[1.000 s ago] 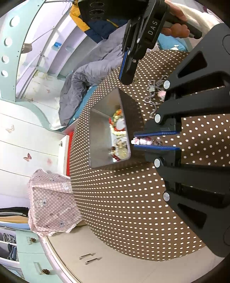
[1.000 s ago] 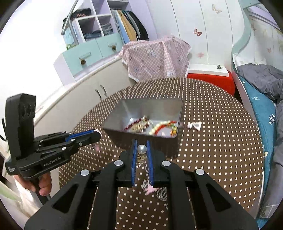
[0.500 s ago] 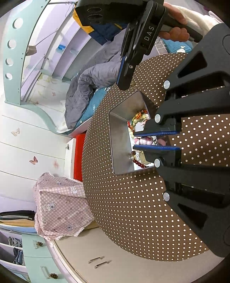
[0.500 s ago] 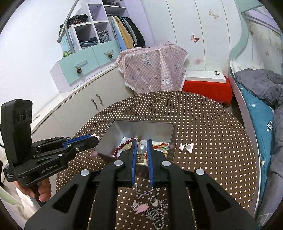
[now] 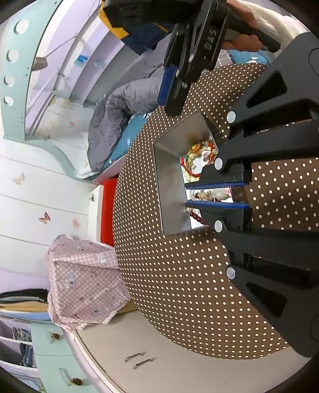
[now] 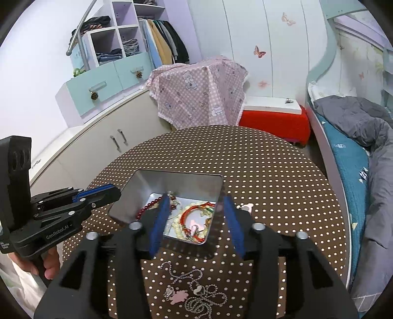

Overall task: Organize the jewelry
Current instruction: 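Carry both charms over the tin box and open both tools to drop them, then withdraw both tools from the tin box toward the silver chains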

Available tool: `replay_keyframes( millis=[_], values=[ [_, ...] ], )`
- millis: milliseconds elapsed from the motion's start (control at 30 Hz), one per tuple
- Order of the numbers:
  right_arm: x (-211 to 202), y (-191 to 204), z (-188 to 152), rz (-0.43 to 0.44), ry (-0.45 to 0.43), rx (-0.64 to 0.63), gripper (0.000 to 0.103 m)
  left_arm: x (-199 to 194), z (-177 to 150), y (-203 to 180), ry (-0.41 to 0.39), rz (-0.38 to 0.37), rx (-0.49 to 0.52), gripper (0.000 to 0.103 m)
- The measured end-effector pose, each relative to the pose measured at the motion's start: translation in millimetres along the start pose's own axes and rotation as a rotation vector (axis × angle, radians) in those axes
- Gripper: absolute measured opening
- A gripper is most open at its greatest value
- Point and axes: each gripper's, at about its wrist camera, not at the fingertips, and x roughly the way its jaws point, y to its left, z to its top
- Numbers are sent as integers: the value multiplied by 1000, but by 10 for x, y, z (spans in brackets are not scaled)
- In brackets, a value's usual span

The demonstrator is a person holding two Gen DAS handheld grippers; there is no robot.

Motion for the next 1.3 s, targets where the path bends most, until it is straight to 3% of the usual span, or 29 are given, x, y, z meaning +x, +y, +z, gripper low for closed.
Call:
replay_keyframes(
  millis=[267, 433, 1300],
  values=[
    [-34, 13, -33, -15, -1, -15, 51, -73, -35, -13, -15, 5, 8, 10],
    [-72, 36, -58, -31, -1, -25, 54, -138, -70, -119, -41, 47, 55, 10],
    [-357, 5, -285, -104, -16, -19, 76, -237, -201, -239, -5, 87, 46, 10]
  ],
)
